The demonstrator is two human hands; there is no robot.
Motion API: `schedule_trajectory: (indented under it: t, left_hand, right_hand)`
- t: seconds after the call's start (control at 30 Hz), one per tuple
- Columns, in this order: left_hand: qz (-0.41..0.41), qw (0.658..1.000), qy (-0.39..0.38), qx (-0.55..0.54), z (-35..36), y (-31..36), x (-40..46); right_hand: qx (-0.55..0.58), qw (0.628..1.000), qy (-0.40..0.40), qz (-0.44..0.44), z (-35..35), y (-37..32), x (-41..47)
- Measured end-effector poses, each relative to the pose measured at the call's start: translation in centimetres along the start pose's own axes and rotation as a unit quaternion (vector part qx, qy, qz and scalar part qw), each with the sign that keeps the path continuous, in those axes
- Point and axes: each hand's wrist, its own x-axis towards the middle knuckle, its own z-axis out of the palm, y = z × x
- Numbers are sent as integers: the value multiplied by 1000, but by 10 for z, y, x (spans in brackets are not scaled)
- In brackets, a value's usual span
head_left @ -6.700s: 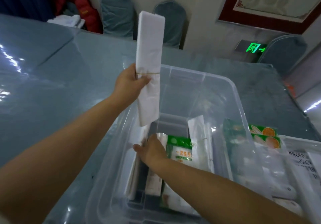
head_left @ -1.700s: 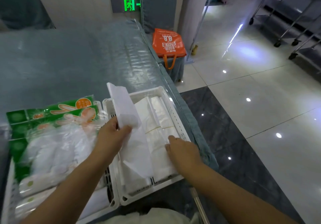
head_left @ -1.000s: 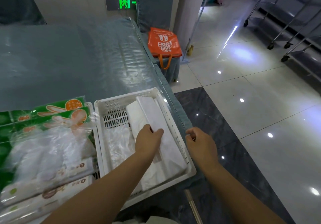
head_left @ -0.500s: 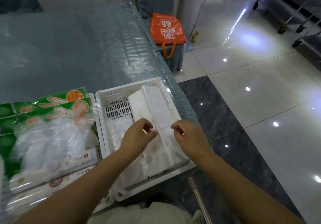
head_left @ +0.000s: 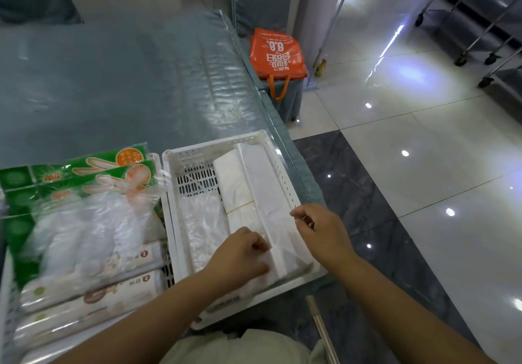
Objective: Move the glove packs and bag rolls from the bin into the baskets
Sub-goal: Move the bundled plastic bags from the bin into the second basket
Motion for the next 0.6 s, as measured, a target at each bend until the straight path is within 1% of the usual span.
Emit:
schedule_trajectory:
  t: [0.1,0.17,0.23,0.3,0.37,0.43,0.5,0.57,0.6]
  left_hand:
    - [-18,1000,-11,-5,-5,7,1]
    - [-7,1000,-3,17,-12,17,3]
    - [43,994,26,98,-20,31,7]
    - [122,968,85,203,-25,46,15]
    - [193,939,120,260,-29,58,23]
    - [241,923,128,273,-30,65,31]
    - [261,920,136,261,-30,67,35]
    - [249,927,142,242,-26,64,33]
    - [229,934,156,225,-24,59,30]
  right_hand:
    - [-16,1000,-15,-5,1,4,-3]
    - [-12,999,-31,-6,0,5,-6]
    - [8,999,-49,-3,-3,6,-8]
    - [34,998,-59,5,-6,5,-11]
    - [55,997,-56,21,-8,4,-13]
    - [68,996,-40,41,-10,4,-14]
    - [57,997,-21,57,-9,5,-16]
    - [14,999,0,48,-5,4,-18]
    - [-13,999,16,32,-3,3,-20]
